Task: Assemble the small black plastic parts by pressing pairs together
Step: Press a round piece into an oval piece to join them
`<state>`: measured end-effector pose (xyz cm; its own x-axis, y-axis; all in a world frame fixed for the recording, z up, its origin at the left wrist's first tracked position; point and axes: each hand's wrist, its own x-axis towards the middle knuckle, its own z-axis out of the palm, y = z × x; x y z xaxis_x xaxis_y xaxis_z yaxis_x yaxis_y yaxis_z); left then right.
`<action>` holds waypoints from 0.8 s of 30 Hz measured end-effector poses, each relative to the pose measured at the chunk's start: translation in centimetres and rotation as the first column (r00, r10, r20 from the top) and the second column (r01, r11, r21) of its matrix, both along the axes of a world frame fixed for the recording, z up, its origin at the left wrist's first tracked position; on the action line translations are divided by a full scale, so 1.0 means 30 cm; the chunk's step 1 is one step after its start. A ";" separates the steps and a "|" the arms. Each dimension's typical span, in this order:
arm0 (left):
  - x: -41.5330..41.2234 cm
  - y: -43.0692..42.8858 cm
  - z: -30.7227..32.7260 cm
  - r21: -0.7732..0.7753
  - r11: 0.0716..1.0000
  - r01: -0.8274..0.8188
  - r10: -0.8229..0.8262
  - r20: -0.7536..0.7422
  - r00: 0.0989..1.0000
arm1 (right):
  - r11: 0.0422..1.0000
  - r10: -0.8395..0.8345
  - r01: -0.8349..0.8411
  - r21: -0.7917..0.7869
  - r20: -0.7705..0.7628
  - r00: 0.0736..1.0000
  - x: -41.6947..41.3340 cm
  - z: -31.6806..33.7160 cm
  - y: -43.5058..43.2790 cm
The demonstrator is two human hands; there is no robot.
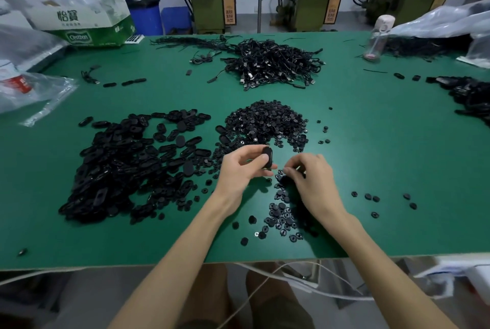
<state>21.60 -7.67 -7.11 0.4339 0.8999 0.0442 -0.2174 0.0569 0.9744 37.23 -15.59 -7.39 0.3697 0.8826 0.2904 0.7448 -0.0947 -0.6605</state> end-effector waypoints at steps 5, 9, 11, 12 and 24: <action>0.010 -0.009 -0.018 0.061 0.998 0.009 -0.006 -0.040 0.999 | 0.983 0.021 0.026 0.183 -0.249 0.968 0.002 -0.006 -0.004; 0.009 -0.019 -0.017 0.092 0.994 0.051 -0.045 -0.074 0.996 | 0.974 0.087 0.025 0.226 -0.471 0.878 0.035 -0.004 -0.028; 0.010 -0.023 -0.019 0.104 0.993 0.062 -0.053 -0.090 0.995 | 0.969 0.107 0.047 0.242 -0.582 0.806 0.044 -0.001 -0.039; 0.010 -0.024 -0.019 0.110 0.992 0.067 -0.056 -0.098 0.994 | 0.969 0.117 0.047 0.244 -0.614 0.780 0.045 0.001 -0.041; 0.004 -0.031 -0.014 0.129 0.986 0.102 -0.089 -0.101 0.991 | 0.956 0.255 -0.091 0.280 -0.634 0.730 0.037 0.005 -0.042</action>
<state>21.72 -8.60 -7.52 0.5256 0.8429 0.1155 -0.1237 -0.0586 0.9906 38.35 -16.85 -7.23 0.3865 0.8951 0.2224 0.1055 0.1967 -0.9748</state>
